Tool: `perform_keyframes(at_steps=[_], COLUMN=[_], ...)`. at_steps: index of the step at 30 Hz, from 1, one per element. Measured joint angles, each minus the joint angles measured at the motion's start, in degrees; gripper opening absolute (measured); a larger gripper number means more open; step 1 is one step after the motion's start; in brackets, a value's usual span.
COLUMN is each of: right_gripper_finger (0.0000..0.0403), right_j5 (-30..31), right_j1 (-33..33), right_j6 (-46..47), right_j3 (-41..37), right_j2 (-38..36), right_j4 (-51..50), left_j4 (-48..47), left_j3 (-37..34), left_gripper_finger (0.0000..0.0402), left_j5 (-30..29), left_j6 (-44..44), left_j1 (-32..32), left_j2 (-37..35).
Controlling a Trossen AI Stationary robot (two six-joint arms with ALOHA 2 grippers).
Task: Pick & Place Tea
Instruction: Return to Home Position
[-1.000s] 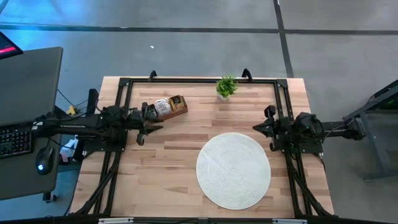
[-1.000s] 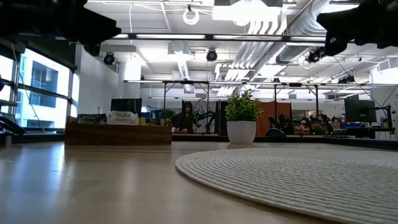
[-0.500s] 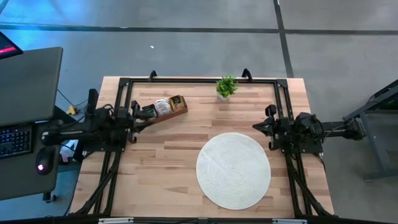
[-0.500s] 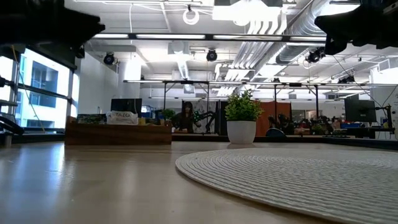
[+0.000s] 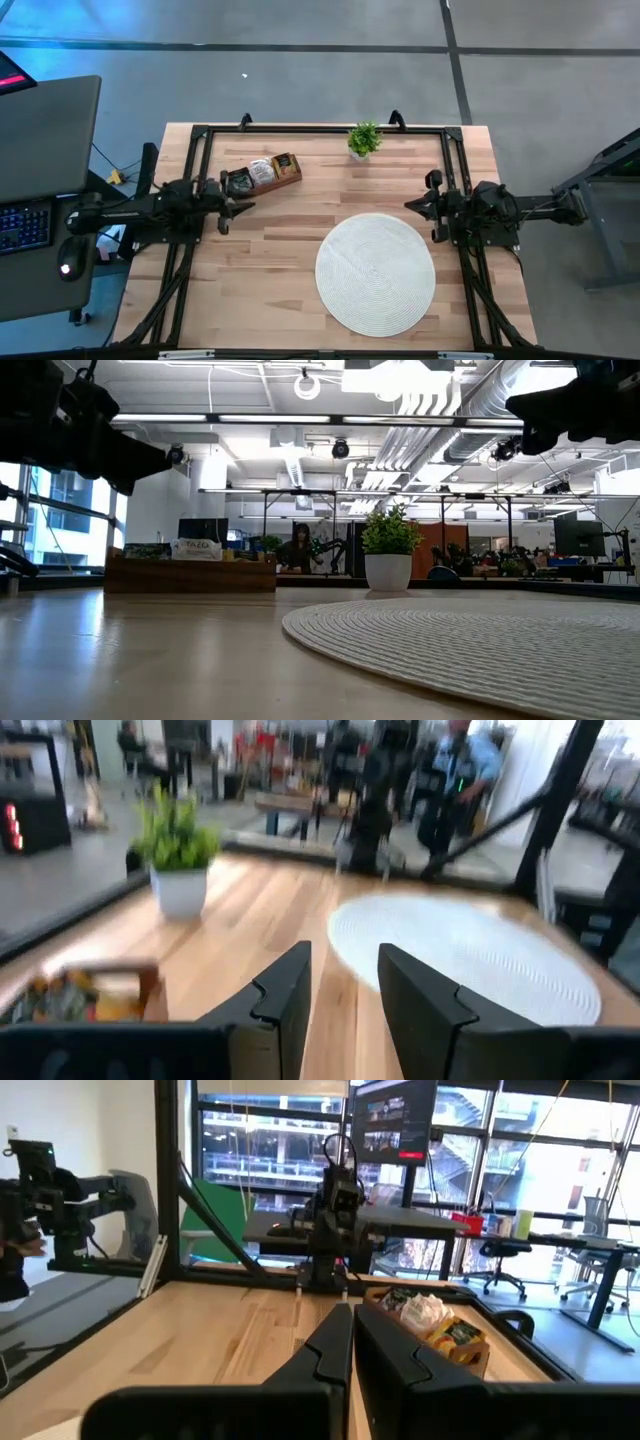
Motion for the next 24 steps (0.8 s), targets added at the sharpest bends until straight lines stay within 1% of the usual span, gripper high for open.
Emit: perform_keyframes(at_steps=[2,6,9,24], right_gripper_finger=[0.0011,0.0011,0.0011,0.0011], right_j5=[0.0,0.1,0.1,0.1], right_j1=[0.0,0.0,0.0,0.0], right_j6=[-0.5,0.2,2.1,2.4], right_j3=[-0.9,-4.7,-4.9,-4.9], right_j2=[0.0,0.0,0.3,0.4], right_j4=[0.6,1.2,-1.1,-1.1], left_j4=[-2.2,-2.2,-2.2,-2.2], left_j3=[0.0,0.0,0.0,-0.1], left_gripper_finger=[0.0117,0.0117,0.0117,0.0117], left_j5=[0.0,0.2,0.1,0.0], left_j6=[0.0,0.0,0.0,0.0], left_j1=[0.0,0.0,0.0,0.0], left_j2=[0.1,0.0,0.0,0.0])
